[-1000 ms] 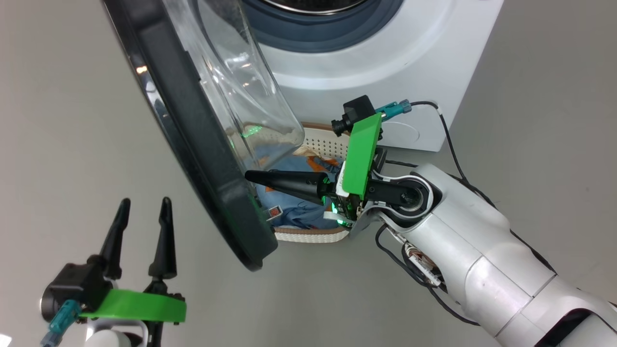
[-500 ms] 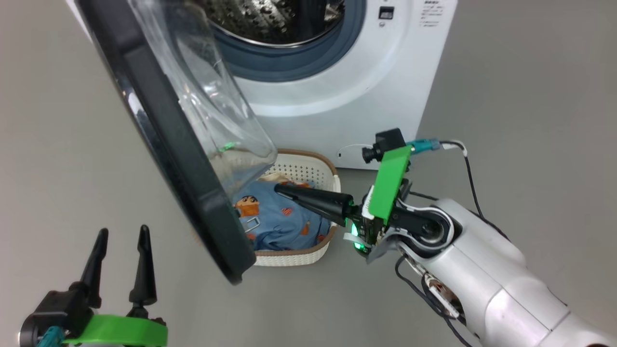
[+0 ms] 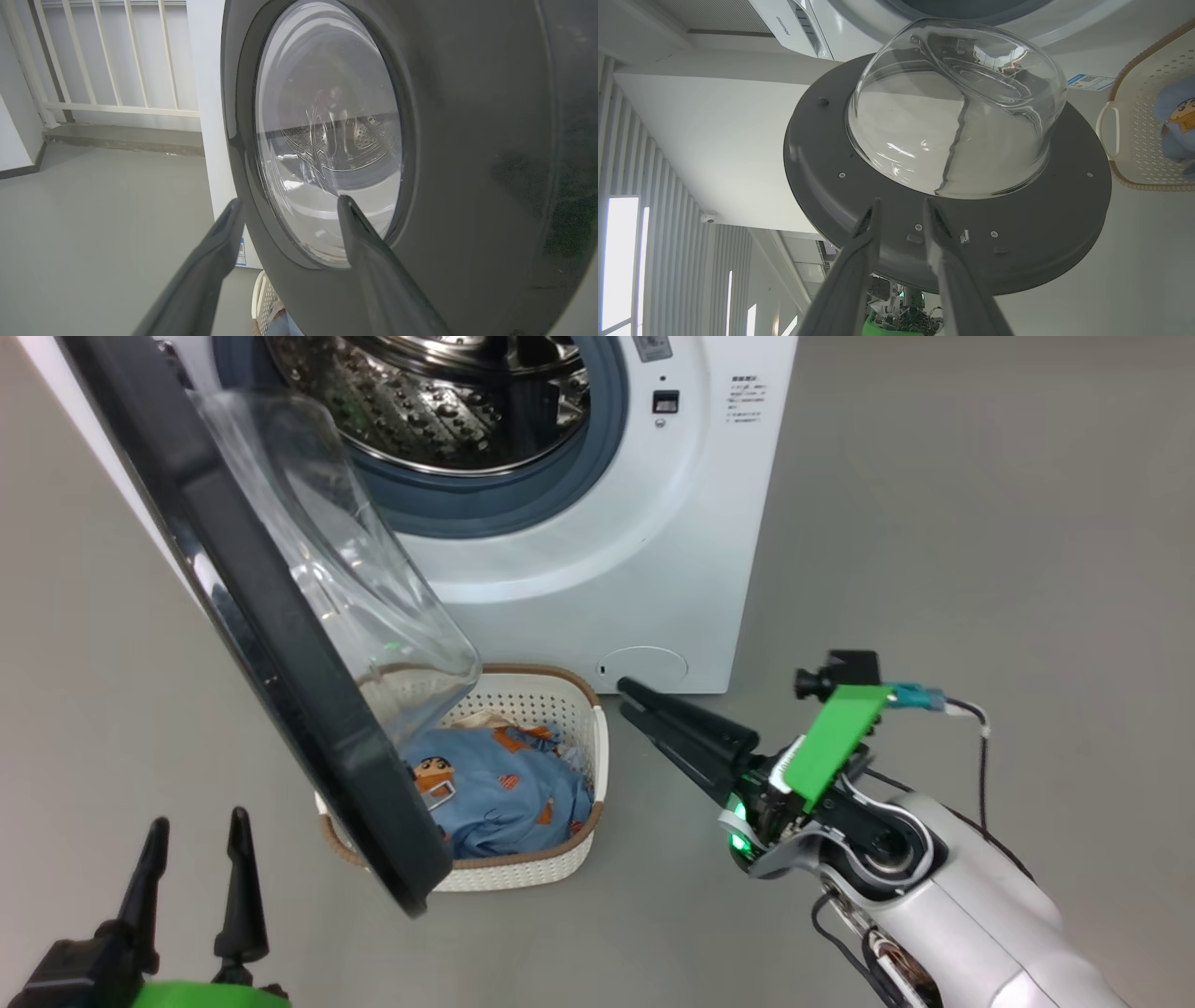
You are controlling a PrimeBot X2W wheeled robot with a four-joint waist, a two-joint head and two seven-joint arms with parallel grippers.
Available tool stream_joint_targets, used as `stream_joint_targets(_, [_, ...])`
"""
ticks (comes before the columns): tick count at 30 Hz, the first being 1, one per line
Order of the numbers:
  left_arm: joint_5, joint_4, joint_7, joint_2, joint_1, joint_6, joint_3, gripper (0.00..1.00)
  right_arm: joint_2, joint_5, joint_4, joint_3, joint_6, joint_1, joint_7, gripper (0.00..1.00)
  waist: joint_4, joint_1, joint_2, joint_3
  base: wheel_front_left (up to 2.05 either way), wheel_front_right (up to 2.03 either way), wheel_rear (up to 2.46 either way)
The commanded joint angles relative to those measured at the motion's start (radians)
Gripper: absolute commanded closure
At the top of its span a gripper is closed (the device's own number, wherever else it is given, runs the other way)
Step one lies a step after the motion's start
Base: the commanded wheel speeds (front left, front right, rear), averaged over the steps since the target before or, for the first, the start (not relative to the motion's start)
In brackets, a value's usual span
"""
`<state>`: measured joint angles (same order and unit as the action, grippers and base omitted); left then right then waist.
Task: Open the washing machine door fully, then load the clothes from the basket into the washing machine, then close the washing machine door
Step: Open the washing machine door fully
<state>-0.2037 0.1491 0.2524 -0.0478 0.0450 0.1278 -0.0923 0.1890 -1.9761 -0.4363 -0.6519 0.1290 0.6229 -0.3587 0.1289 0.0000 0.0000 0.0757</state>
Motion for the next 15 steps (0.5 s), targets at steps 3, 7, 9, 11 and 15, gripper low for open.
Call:
stream_joint_targets(3, [0.012,-0.030,0.009,-0.016,-0.001,0.003,-0.045,0.00,-0.002,0.026,0.048,0.033,0.002,-0.039,0.057,0.00,-0.020,0.0000,0.0000,-0.011,0.00,0.00,0.00])
stream_joint_targets(7, [0.014,-0.031,0.009,-0.012,-0.010,0.003,-0.054,0.00,-0.002,0.059,0.087,0.110,0.002,-0.071,0.173,0.00,-0.034,0.0000,0.0000,-0.016,0.00,0.00,0.00])
stream_joint_targets(9, [0.014,-0.032,0.009,-0.011,-0.014,0.003,-0.056,0.00,0.001,0.092,0.108,0.135,0.002,-0.086,0.220,0.00,-0.042,0.0000,0.0000,-0.018,0.00,0.00,0.00])
stream_joint_targets(11, [0.014,-0.033,0.009,-0.009,-0.017,0.003,-0.058,0.00,0.007,0.132,0.126,0.153,0.002,-0.101,0.263,0.00,-0.047,0.0000,0.0000,-0.020,0.00,0.00,0.00])
stream_joint_targets(15, [0.015,-0.036,0.009,-0.007,-0.025,0.003,-0.064,0.00,0.036,0.274,0.159,0.161,0.002,-0.119,0.375,0.00,-0.056,0.0000,0.0000,-0.027,0.00,0.00,0.00])
